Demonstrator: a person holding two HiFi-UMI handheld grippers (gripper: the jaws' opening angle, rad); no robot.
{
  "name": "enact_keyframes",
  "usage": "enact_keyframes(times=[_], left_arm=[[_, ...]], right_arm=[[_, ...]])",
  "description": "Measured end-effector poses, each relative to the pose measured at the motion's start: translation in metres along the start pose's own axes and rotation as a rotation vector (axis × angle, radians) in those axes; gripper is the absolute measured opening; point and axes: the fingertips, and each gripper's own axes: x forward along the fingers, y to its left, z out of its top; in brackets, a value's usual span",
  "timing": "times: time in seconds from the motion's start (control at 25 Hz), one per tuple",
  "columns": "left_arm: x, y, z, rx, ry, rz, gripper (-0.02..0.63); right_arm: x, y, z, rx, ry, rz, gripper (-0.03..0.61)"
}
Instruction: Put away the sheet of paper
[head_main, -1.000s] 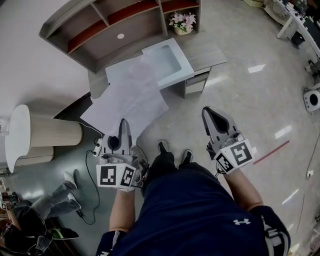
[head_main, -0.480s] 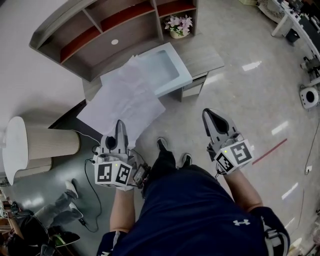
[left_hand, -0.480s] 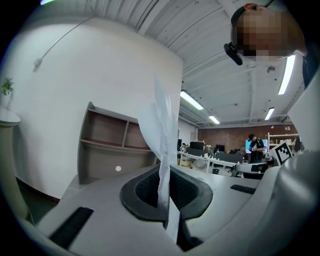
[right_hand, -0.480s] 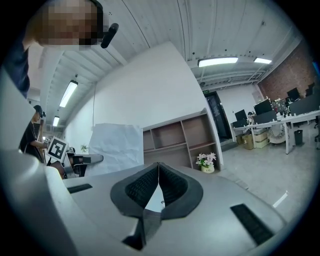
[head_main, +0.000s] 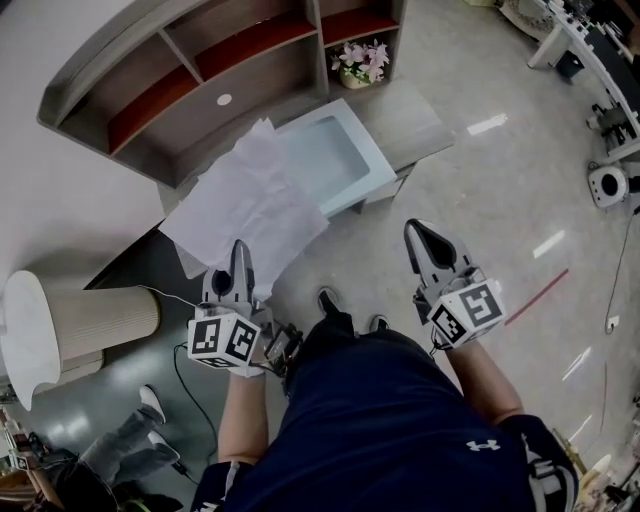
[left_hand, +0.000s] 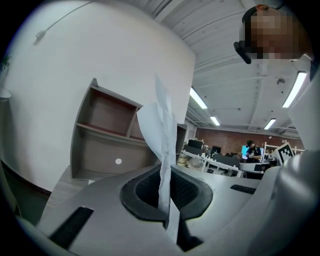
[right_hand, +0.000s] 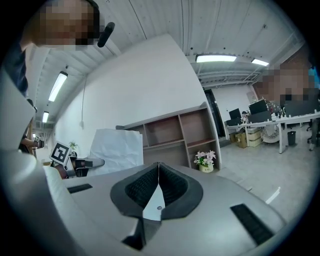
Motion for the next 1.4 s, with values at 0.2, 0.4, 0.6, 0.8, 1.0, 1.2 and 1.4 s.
enact_keyframes(times=[0.2,0.4,0.6,0.8,1.0,1.2,1.4], left_arm=[[0.022,0.032,0.000,-0.046,0.033,-0.043,0.016],[0.039,0.056,-0.005,-0.084,0.060,-0.092,0.017],[0.053,0.077,-0.020,-0.119,0.096,-0.117,0.016],[0.066,0.090,-0.029,-0.159,0.126,-0.121,0.016],[0.082,0.098,-0.040,-0.178,0.151,-0.110,0.016],[0.095,0.105,-0.042,-0.194,0.172,-0.076,0.017],[0.122,0.115,-0.046,-0.222,0.205,-0.039,0.017]], right_arm=[[0.030,0.010,0.003,0.009,0.019,-0.043,0.014],[0.053,0.020,0.002,0.005,0.037,-0.083,0.014],[0.074,0.026,-0.007,0.017,0.065,-0.103,0.014],[0.086,0.024,-0.008,0.026,0.083,-0.113,0.014],[0.098,0.012,-0.017,0.044,0.091,-0.110,0.014],[0.117,-0.003,-0.013,0.054,0.091,-0.079,0.014],[0.149,-0.031,-0.004,0.069,0.096,-0.046,0.014]])
